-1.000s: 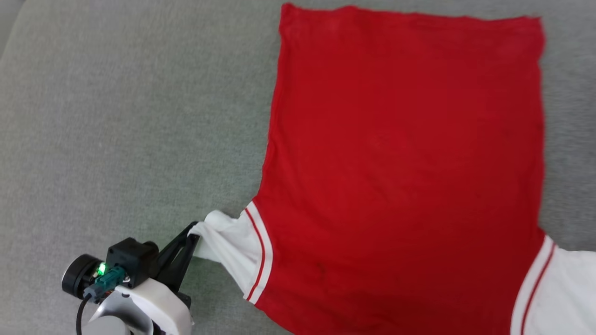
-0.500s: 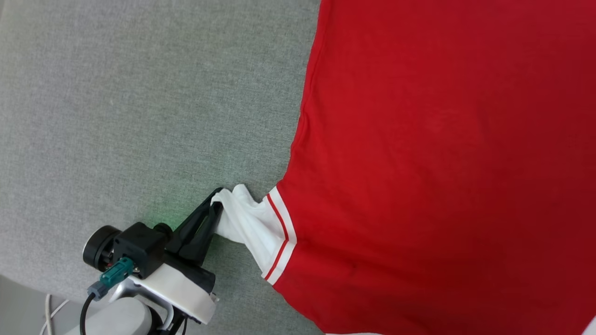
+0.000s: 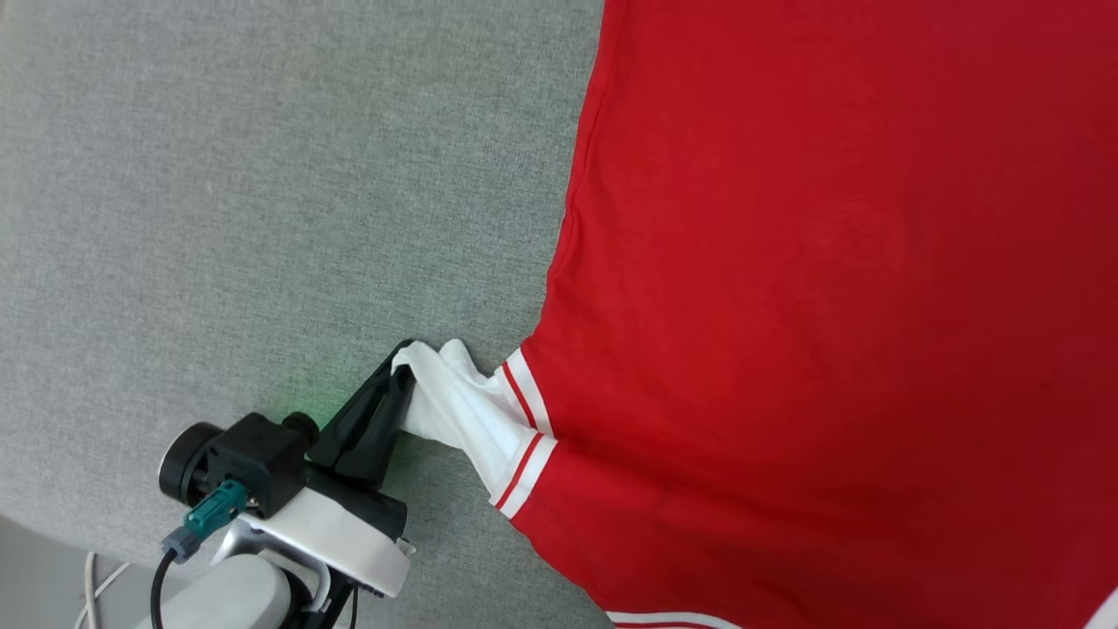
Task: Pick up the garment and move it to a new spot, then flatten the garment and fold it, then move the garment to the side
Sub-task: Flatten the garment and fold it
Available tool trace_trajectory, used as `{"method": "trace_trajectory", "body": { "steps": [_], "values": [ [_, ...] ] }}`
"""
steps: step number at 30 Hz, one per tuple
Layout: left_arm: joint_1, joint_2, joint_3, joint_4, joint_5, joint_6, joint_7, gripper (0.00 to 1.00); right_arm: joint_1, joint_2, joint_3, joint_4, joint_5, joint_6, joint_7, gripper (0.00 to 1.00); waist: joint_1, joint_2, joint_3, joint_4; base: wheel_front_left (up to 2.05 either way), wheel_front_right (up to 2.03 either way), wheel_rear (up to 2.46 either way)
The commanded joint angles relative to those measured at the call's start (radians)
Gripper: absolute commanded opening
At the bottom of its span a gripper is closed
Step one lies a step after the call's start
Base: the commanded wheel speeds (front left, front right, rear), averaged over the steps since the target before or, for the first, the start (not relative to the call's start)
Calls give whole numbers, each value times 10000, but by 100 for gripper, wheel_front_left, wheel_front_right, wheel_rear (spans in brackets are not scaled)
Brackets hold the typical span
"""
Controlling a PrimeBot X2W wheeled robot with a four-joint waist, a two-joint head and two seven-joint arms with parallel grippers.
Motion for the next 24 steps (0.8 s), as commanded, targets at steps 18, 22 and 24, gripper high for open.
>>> {"method": "trace_trajectory", "body": {
  "steps": [18, 22, 24],
  "values": [
    [1832, 269, 914, 403, -61, 87, 51, 0, 4194, -3311, 1642, -2877, 3344, -3, -1698, 0, -1, 0, -2663, -1354, 0, 0, 0],
    [2252, 390, 1134, 334, -132, 193, 51, 0, 6409, -3780, 1271, -3458, 3748, -3, -2174, 0, -1, 0, -2955, -1724, 0, 0, 0],
    [2477, 444, 1261, 301, -165, 249, 49, 0, 7438, -3836, 991, -3644, 3834, -3, -2489, 0, -1, 0, -3088, -1886, 0, 0, 0]
  ]
}}
